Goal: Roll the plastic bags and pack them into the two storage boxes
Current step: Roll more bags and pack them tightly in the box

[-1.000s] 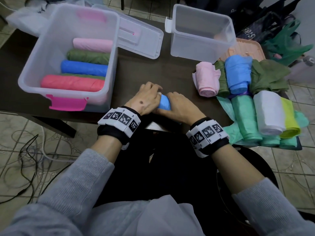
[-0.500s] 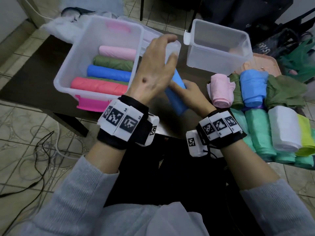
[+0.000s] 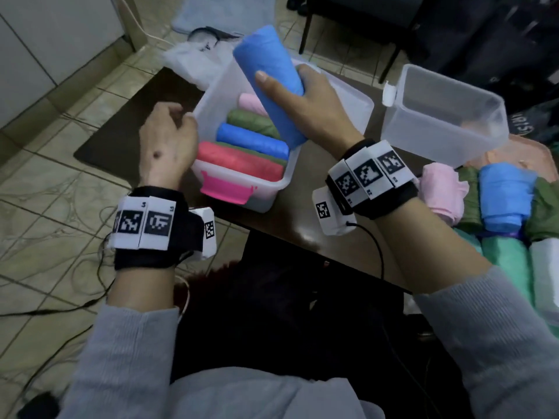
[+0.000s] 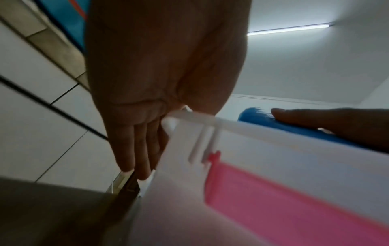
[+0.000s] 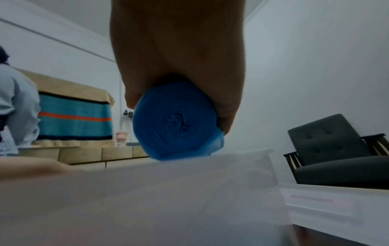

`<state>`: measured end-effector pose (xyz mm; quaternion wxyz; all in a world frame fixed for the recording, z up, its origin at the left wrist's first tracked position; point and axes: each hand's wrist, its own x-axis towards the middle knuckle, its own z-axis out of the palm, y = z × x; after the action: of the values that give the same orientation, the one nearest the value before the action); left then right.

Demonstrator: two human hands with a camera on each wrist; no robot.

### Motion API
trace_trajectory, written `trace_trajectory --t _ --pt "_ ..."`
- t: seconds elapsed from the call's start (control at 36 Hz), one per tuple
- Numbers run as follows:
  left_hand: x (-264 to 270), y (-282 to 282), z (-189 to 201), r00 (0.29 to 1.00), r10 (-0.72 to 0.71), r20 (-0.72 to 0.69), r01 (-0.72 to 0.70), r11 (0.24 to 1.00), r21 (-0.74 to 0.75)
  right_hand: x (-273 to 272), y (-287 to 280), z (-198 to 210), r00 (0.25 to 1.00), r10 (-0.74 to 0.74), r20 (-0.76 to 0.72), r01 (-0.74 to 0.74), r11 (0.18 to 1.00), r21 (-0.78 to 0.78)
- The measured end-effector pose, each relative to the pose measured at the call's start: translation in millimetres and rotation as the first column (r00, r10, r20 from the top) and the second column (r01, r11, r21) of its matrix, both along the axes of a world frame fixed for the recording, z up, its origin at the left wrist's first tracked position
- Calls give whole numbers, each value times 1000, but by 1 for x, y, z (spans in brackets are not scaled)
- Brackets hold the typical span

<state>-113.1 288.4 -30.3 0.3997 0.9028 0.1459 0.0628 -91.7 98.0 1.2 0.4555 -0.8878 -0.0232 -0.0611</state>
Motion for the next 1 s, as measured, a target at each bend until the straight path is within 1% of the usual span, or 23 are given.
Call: trace_trajectory --t 0.06,0.11,0.25,0.31,0.36,0.44,0.5,0.53,0.61,0.67,0.78,0.86,0.94,1.0 --pt "1 2 -4 998 -14 -57 12 999 -48 6 10 0 999 36 12 -35 995 -88" --pt "4 1 -7 997 -41 -72 34 994 -103 12 19 -2 997 81 7 -78 978 -195" --pt "11 -6 -2 991 -21 -132 5 992 -122 21 28 -16 985 150 -89 -174 902 -396" --pt "13 -9 -1 987 -27 -160 6 992 -130 21 26 -19 978 160 -131 -203 862 -464" --pt "14 -8 -2 985 -44 -167 23 992 -126 21 25 -20 966 196 -169 -257 803 -538" --pt "13 -7 -3 987 -66 -147 57 996 -65 22 28 -19 939 230 -257 -343 708 -618" --pt "12 -6 -4 990 -60 -124 57 998 -27 24 31 -17 921 219 -323 -382 679 -627" --pt "12 -6 -5 992 -59 -108 58 998 -15 24 33 -16 915 212 -344 -391 678 -622" --pt "10 -5 -8 997 -61 -50 61 998 -11 25 36 -15 899 201 -388 -405 717 -567" --pt "8 -5 -10 998 -52 -22 52 999 -13 23 38 -14 886 219 -409 -429 722 -543" --pt "3 -2 -15 999 -38 39 39 999 -30 18 40 -8 845 249 -474 -497 692 -523" --pt "-2 0 -18 996 -30 79 34 998 -47 17 45 -5 814 214 -540 -535 636 -555" --pt "-8 0 -19 995 -17 99 24 998 -61 15 49 -5 802 190 -567 -547 616 -567" --pt "-11 0 -20 994 -10 113 18 998 -68 11 52 -8 807 174 -565 -537 615 -578"
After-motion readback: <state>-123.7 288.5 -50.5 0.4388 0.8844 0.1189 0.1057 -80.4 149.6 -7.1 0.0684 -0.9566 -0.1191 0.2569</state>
